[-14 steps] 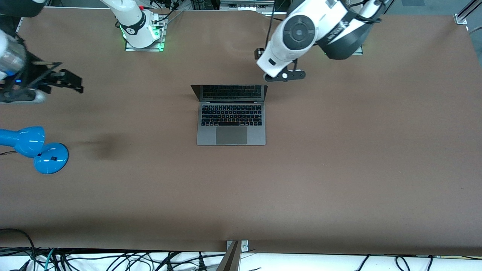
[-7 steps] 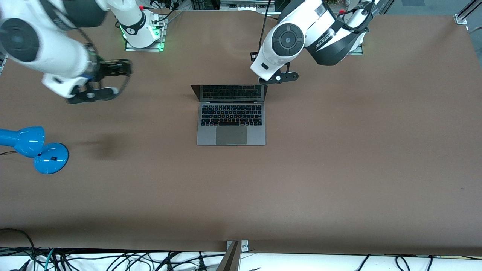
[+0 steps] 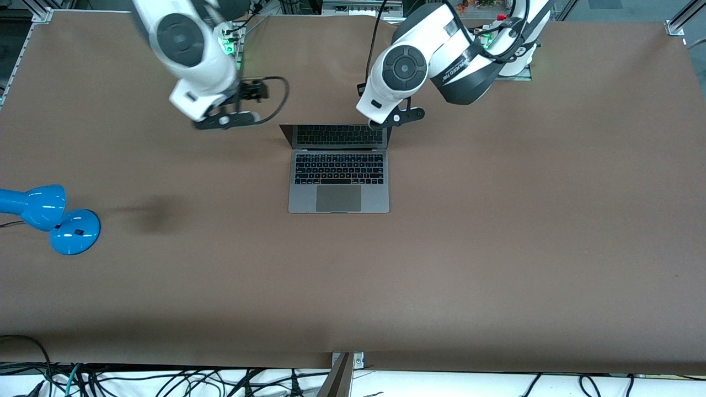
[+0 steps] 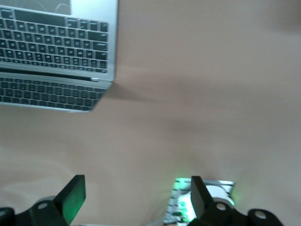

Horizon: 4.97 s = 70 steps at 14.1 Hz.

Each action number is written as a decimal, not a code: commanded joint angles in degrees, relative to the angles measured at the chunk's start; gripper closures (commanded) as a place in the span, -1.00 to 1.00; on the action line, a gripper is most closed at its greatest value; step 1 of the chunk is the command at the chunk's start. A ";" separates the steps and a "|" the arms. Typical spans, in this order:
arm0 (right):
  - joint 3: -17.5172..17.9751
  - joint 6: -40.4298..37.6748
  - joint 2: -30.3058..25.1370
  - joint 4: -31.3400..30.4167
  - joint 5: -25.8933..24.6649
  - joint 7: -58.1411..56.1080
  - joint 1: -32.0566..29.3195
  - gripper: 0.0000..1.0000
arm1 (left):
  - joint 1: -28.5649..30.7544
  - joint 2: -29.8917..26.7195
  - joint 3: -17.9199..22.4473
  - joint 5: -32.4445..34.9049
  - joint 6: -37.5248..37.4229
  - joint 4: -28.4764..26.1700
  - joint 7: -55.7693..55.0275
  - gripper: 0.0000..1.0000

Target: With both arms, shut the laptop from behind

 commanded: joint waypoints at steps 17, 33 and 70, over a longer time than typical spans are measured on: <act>8.15 16.90 8.67 -1.47 3.16 0.96 -1.40 1.00 | 0.22 7.97 1.77 6.87 10.19 0.31 -1.07 1.00; 5.34 17.17 24.84 13.39 -5.45 0.96 -1.84 1.00 | 0.13 10.16 5.02 8.26 12.04 3.81 -0.28 1.00; 0.68 27.72 43.40 24.38 -11.52 0.70 -1.22 -0.99 | -4.53 29.86 12.58 19.79 27.33 12.96 -0.55 -1.00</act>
